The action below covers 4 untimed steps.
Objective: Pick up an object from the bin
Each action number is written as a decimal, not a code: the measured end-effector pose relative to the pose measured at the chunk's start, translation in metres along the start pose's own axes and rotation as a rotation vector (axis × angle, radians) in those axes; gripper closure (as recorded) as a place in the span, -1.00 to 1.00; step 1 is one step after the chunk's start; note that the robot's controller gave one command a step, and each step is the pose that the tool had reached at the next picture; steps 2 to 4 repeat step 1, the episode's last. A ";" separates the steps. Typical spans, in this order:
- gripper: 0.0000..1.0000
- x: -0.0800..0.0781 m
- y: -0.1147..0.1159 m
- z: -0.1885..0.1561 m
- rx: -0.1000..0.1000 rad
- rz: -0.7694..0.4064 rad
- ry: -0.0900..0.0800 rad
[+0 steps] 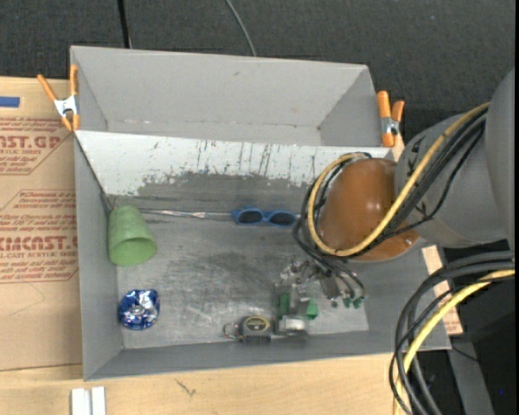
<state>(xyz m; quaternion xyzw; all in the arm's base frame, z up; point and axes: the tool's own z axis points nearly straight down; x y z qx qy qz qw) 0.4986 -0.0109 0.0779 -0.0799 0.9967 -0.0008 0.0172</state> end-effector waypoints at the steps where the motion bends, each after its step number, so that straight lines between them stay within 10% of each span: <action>1: 1.00 -0.012 0.002 -0.165 -0.004 -0.108 0.024; 4: 1.00 -0.012 0.002 -0.165 -0.004 -0.108 0.024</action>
Offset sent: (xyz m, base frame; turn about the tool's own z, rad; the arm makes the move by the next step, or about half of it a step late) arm 0.0038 0.0024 0.1606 -0.1079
